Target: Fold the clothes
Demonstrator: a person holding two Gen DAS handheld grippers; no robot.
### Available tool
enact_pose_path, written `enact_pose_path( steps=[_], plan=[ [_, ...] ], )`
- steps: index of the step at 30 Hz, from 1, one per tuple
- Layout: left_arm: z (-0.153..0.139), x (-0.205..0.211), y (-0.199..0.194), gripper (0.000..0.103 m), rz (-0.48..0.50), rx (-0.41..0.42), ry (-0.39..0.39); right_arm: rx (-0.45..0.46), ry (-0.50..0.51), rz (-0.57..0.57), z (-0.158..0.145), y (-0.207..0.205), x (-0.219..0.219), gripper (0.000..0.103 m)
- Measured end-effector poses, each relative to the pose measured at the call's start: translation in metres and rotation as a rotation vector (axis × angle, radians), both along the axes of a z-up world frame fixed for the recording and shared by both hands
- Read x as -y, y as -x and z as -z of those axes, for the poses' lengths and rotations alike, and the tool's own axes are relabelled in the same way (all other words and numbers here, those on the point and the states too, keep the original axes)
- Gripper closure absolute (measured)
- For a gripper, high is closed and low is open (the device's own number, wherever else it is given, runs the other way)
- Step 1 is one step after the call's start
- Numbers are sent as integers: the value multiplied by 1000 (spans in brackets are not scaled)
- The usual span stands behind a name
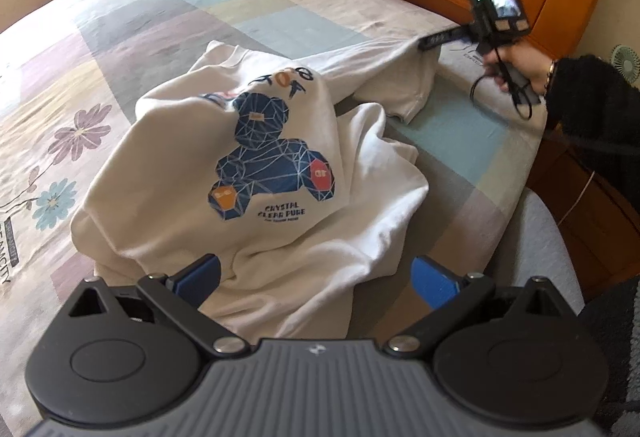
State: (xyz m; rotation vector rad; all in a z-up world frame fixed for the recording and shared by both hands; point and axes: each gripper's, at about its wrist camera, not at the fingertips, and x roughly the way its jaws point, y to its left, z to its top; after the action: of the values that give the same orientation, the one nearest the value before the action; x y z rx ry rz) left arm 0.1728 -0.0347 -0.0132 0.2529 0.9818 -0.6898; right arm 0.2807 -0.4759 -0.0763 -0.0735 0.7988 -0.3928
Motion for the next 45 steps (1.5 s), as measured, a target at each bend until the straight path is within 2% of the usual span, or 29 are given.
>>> enact_pose_path(
  steps=[2,3,8,14,18,22,26,29,33,40,43,45],
  plan=[
    [0,-2,0,2,-5,0,5,55,94,25,-17,-1,0,2],
    [1,-4,0,2,-8,0,7,62,108,17,-22,0,-2,2],
    [4,-7,-1,2,-14,-2,15,-2,55,-84,-33,4,-18,0],
    [6,-19,1,2,-48,-5,24,-164,-48,-247,-10,34,-59,0],
    [7,-35,1,2,-98,-5,26,-195,-73,-334,-15,62,-93,0],
    [13,-55,1,2,-159,-16,26,-173,-79,-485,-40,84,-142,0],
    [18,-76,3,2,-212,-19,14,-144,-86,-737,-57,102,-212,0],
    [20,-92,6,2,-249,-20,6,-143,-81,-928,-60,111,-272,0],
    [22,-110,11,2,-290,-17,-1,-155,-54,-1076,-48,121,-347,0],
    [21,-137,15,2,-349,-6,-6,-119,23,-1083,-24,109,-419,0],
    [21,-142,18,2,-364,-6,0,-103,110,-1019,-10,103,-423,0],
    [22,-144,20,2,-367,-10,4,-103,116,-967,-5,98,-410,0]
  ],
)
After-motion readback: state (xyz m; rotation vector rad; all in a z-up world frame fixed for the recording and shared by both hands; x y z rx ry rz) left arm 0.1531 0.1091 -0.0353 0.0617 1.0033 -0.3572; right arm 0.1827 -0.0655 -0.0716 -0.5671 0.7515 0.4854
